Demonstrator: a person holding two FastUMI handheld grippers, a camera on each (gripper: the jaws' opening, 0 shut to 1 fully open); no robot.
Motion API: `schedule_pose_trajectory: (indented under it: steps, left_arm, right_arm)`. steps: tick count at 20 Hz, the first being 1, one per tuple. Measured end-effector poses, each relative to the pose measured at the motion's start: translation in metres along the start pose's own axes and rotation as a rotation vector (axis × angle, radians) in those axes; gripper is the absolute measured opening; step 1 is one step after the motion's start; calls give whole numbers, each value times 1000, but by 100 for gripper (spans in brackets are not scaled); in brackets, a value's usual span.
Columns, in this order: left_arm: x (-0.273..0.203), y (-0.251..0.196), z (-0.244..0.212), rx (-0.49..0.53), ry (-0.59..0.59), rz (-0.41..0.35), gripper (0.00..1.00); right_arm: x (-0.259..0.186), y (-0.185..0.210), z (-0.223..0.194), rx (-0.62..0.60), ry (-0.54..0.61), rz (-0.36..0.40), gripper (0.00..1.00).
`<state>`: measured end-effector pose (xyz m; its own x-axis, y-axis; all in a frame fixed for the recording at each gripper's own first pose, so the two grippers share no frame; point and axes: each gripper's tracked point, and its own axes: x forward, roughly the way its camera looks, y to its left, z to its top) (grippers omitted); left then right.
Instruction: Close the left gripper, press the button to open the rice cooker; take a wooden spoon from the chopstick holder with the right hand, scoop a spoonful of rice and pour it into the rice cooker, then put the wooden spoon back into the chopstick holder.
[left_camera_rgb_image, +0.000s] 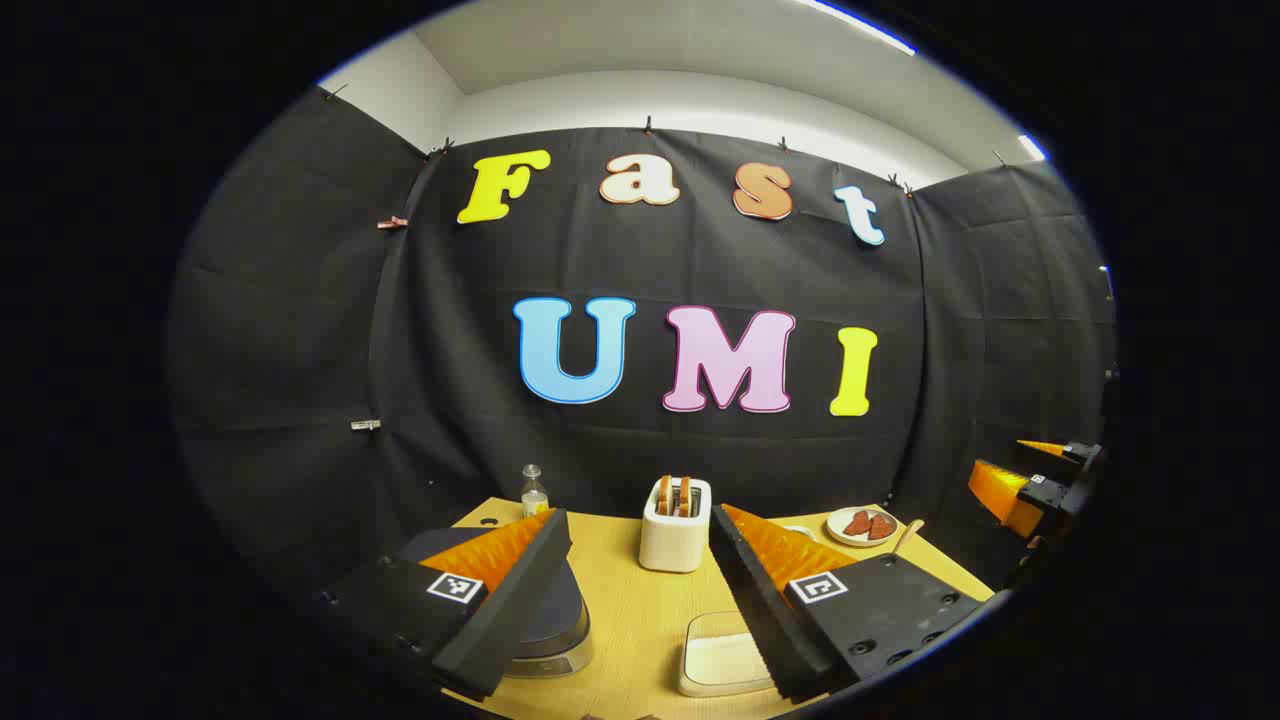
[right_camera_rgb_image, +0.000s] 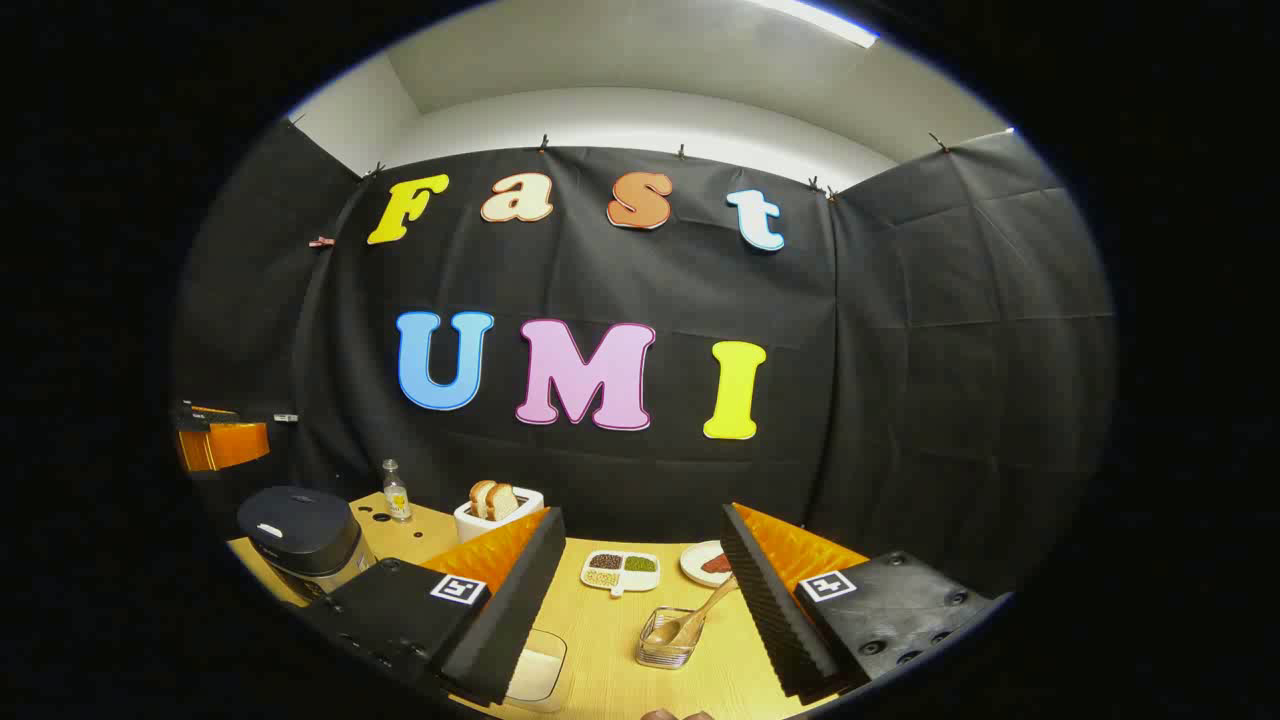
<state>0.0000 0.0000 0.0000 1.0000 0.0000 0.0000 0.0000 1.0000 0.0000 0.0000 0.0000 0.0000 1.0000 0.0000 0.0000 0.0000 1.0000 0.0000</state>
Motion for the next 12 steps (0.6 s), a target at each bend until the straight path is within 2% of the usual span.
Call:
schedule_pose_trajectory:
  steps: [12]
  left_arm:
    - [4,6,0,-8,3,6,95]
  right_arm:
    - [3,6,0,-7,3,16,98]
